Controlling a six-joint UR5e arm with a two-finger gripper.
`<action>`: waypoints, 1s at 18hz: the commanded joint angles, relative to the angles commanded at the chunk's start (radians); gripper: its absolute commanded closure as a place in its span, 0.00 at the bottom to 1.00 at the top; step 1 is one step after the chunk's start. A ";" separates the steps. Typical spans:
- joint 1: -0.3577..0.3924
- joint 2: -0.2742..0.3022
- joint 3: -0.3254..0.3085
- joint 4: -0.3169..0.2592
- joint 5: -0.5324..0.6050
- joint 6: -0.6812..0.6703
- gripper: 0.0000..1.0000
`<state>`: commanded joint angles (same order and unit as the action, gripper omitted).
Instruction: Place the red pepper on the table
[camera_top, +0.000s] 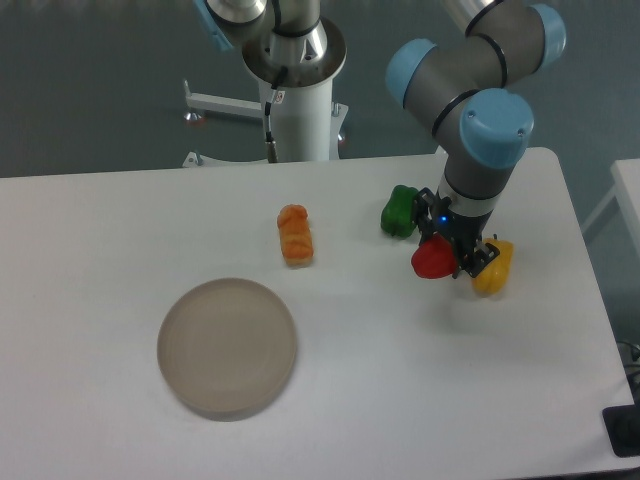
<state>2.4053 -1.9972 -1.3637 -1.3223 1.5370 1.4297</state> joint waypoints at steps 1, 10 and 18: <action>0.000 0.000 0.000 0.000 0.000 0.000 0.83; -0.012 -0.078 0.112 0.000 -0.002 -0.005 0.83; -0.028 -0.219 0.160 0.101 -0.054 -0.031 0.84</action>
<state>2.3777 -2.2165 -1.2042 -1.2212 1.4834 1.3991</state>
